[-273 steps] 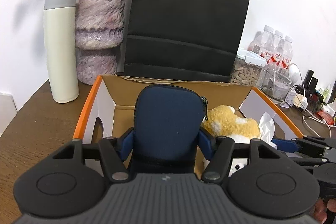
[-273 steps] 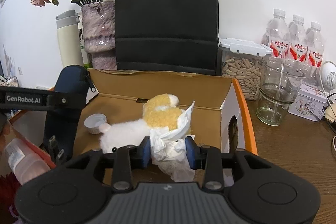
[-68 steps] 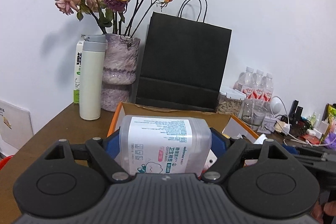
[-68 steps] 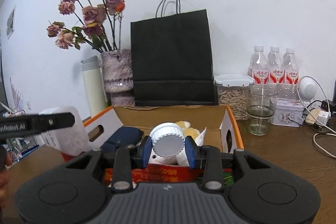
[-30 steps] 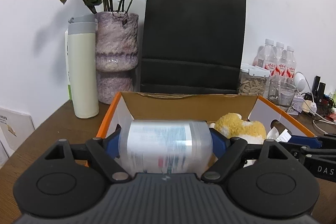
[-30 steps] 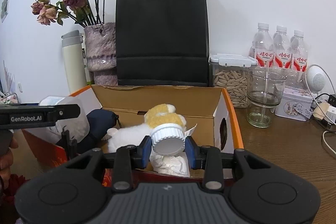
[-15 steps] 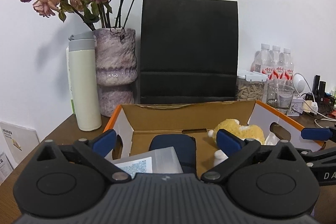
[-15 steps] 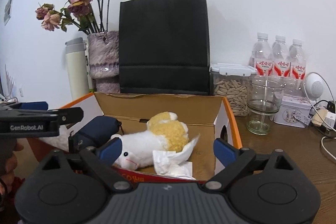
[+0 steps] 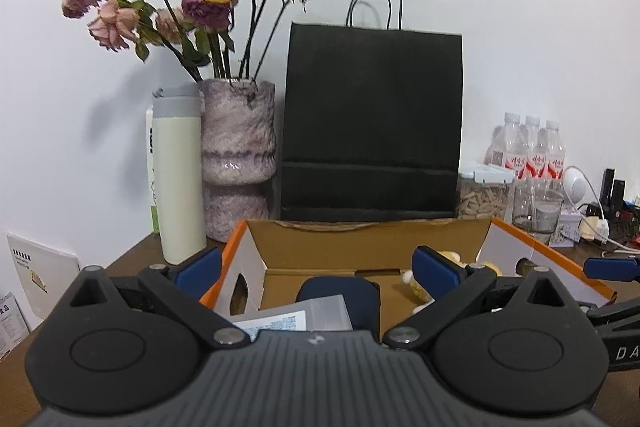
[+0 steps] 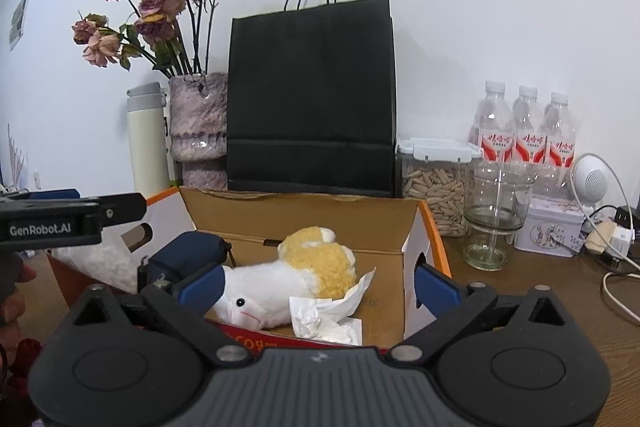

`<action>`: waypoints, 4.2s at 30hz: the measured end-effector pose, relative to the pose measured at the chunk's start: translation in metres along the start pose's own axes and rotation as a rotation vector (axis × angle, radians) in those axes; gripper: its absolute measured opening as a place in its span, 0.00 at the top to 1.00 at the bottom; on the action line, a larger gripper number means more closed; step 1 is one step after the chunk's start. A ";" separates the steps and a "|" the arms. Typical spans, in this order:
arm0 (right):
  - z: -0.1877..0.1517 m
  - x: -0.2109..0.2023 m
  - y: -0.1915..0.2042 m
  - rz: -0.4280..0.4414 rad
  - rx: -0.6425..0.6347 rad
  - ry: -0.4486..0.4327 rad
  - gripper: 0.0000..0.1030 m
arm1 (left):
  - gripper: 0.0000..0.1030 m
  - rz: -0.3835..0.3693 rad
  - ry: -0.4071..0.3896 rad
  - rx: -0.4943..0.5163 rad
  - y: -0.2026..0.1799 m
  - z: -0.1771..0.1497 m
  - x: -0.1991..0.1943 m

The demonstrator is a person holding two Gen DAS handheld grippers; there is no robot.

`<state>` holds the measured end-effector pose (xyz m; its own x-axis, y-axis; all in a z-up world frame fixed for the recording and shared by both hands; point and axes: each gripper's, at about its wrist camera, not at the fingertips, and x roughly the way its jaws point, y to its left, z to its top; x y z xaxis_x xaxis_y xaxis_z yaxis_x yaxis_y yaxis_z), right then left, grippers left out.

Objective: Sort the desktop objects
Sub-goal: 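Open both grippers to release the container and white item into the box, then move the left gripper to the red rose and grasp it, then lift the rose with the left gripper while the right gripper grasps the white crumpled tissue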

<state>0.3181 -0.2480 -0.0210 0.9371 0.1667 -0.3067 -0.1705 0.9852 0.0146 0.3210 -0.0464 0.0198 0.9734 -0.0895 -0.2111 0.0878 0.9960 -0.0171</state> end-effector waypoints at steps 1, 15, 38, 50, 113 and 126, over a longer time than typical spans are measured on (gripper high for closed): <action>0.000 -0.001 0.001 -0.001 -0.005 -0.004 0.00 | 0.00 0.003 -0.006 0.002 0.000 0.000 -0.002; -0.009 -0.035 0.006 -0.020 -0.019 -0.024 0.00 | 0.00 0.046 -0.017 -0.008 0.016 -0.007 -0.039; -0.034 -0.100 0.021 -0.007 -0.043 0.027 0.00 | 0.00 0.016 0.112 0.017 0.031 -0.035 -0.102; -0.047 -0.108 0.041 0.046 -0.081 0.110 0.00 | 0.00 0.009 0.226 0.009 0.042 -0.048 -0.110; -0.027 -0.012 0.104 0.091 -0.192 0.236 0.60 | 0.64 -0.191 0.415 -0.209 0.064 -0.041 -0.044; -0.033 -0.013 0.108 0.080 -0.214 0.236 0.81 | 0.61 -0.169 0.402 -0.254 0.082 -0.036 -0.052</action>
<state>0.2773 -0.1455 -0.0463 0.8261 0.2049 -0.5250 -0.3241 0.9348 -0.1452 0.2704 0.0396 -0.0054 0.7873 -0.2913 -0.5435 0.1342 0.9412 -0.3101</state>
